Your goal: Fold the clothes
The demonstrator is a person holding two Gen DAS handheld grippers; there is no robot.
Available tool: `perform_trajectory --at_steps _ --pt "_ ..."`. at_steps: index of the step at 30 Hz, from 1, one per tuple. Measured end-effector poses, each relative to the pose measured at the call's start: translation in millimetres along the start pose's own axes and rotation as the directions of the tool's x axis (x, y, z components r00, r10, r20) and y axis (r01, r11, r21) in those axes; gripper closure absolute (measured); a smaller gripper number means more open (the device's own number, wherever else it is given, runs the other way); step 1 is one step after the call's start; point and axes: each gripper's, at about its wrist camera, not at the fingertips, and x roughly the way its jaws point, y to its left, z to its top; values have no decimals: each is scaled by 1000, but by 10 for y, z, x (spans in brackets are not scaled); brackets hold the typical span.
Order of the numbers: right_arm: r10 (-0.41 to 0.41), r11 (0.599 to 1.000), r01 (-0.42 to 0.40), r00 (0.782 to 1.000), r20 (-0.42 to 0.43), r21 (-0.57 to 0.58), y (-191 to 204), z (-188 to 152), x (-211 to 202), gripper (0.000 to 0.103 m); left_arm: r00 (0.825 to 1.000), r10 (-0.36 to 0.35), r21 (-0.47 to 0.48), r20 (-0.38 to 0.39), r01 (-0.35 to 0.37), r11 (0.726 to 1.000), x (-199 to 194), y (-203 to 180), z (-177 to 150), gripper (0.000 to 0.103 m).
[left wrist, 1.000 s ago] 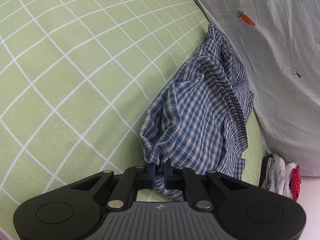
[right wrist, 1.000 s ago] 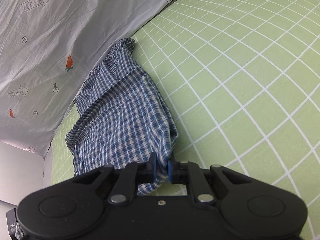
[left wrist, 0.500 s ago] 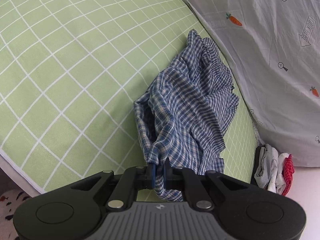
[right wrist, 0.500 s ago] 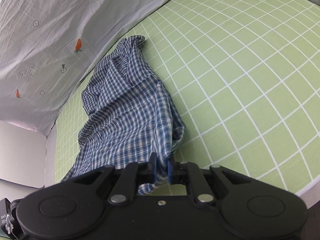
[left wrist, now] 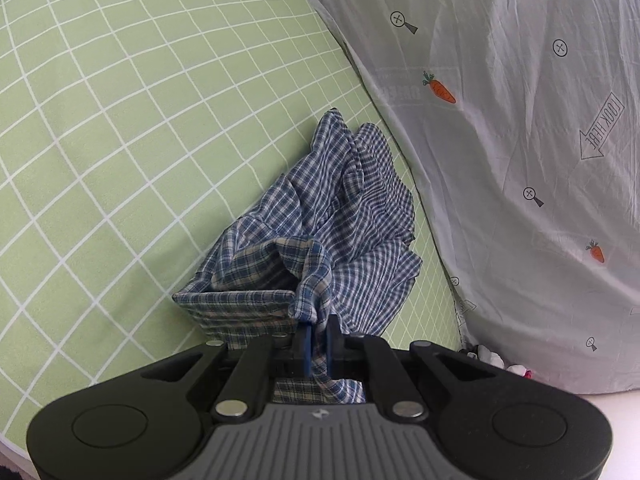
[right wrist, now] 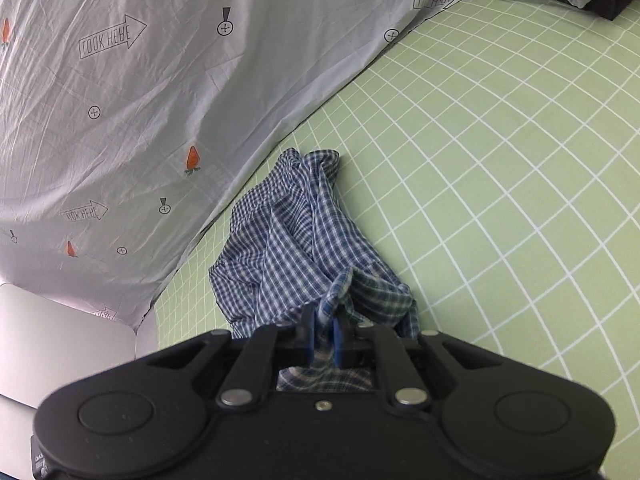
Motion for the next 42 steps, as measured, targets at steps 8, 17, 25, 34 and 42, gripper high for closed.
perform_trajectory --at_steps 8,17,25,34,42 --pt "86 996 -86 996 3 26 206 680 513 96 999 -42 -17 31 43 999 340 -445 530 97" --pt "98 995 -98 995 -1 6 467 1485 1678 96 997 -35 16 66 34 999 1147 -839 1119 96" --pt "-12 999 15 998 64 -50 426 1758 2368 90 996 46 78 81 -53 996 1799 -874 1446 72" --pt "-48 976 68 994 101 -207 499 1451 2018 55 959 162 353 234 -239 905 1399 -983 1049 16" --pt "-68 962 66 998 1 -264 476 1130 2113 65 926 314 464 212 -378 801 1513 -831 698 15"
